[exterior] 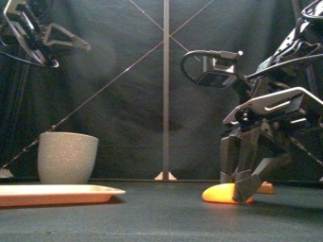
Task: Pick the tangerine then place it on the pink plate
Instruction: Place tangerine on the pink plate
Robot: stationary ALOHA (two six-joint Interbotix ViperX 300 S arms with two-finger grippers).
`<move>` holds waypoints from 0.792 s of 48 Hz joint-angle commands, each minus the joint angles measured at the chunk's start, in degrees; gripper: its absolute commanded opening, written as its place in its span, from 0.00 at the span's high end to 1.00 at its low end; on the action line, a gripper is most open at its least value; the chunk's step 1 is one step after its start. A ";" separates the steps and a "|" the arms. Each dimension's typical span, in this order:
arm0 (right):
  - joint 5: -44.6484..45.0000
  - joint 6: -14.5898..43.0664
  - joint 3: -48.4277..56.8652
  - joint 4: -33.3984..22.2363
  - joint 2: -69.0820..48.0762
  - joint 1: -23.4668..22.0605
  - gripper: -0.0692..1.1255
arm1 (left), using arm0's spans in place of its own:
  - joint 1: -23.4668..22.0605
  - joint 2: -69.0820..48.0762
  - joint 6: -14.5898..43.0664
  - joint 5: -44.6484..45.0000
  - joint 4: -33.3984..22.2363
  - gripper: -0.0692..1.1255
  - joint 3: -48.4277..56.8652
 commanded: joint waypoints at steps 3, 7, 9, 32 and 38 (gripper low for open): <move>0.44 0.26 -1.32 0.44 -1.32 0.09 0.50 | 0.09 0.26 0.00 -0.44 0.09 0.81 -0.88; 0.44 0.44 -2.90 0.79 -2.29 0.18 0.50 | 0.09 0.26 0.00 -0.44 0.09 0.81 -0.79; 0.44 0.44 -4.13 0.88 -2.55 0.18 0.50 | 0.09 0.26 0.00 -0.44 0.09 0.81 -0.70; -4.13 0.18 -29.71 0.09 11.25 -0.26 0.49 | 1.32 0.26 0.09 -0.53 0.09 0.81 0.18; -4.39 0.44 -36.21 0.35 17.31 -0.26 0.46 | 1.49 0.26 0.00 -0.53 0.09 0.81 0.53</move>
